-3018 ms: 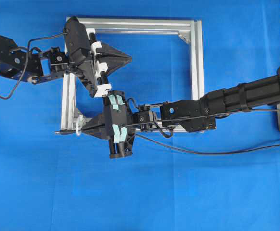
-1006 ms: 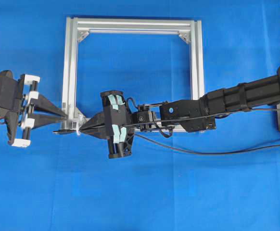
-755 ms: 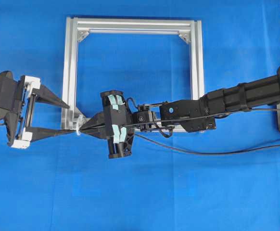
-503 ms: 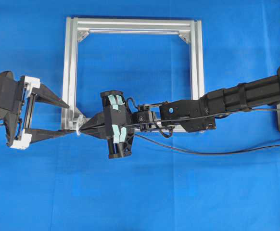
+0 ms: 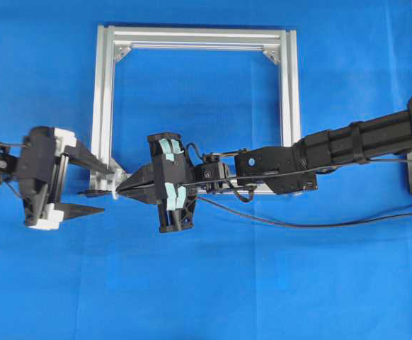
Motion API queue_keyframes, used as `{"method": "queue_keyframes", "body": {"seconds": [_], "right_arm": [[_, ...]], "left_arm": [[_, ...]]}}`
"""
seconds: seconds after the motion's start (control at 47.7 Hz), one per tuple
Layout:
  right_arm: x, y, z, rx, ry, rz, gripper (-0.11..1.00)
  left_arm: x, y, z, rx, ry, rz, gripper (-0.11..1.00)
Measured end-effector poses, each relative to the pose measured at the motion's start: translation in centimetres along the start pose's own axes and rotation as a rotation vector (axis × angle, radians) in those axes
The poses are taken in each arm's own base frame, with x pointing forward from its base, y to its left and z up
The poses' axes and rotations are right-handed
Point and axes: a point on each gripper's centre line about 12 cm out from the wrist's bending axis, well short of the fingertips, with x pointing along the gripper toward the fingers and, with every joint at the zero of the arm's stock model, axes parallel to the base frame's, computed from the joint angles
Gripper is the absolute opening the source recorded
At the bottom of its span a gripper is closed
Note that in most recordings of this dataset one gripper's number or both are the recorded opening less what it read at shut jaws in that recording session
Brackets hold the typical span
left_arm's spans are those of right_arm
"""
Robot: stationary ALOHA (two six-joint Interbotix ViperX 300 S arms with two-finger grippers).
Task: Insert the wire through the string loop located on the left side.
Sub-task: 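Close the left gripper on the USB plug past the loop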
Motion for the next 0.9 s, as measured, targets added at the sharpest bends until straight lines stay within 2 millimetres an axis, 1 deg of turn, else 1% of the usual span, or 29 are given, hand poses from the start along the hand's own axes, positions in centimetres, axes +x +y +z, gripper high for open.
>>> {"method": "queue_keyframes", "body": {"seconds": [0.503,0.587,0.65,0.713,0.776,0.838,0.901], "right_arm": [[0.0,-0.01,0.0,0.001,0.0,-0.001,0.0],[0.0,0.0,0.0,0.002,0.0,0.0,0.0],[0.0,0.0,0.0,0.002,0.0,0.0,0.0],[0.02,0.0,0.06,0.002,-0.002,0.0,0.0],[0.02,-0.01,-0.09,0.002,0.003,0.0,0.0],[0.02,0.0,0.06,0.002,-0.002,0.0,0.0],[0.0,-0.08,0.01,0.002,0.0,-0.001,0.0]], "left_arm": [[0.23,-0.01,0.06,0.0,-0.005,0.0,0.85],[0.26,-0.07,0.11,0.002,-0.006,-0.002,0.84],[0.26,-0.03,0.11,0.001,-0.006,-0.001,0.81],[0.26,-0.02,0.12,0.0,-0.006,0.0,0.7],[0.29,-0.06,0.17,0.002,-0.008,-0.001,0.51],[0.31,-0.03,0.23,0.002,-0.009,0.0,0.3],[0.29,-0.03,0.15,0.001,-0.006,-0.001,0.13]]}}
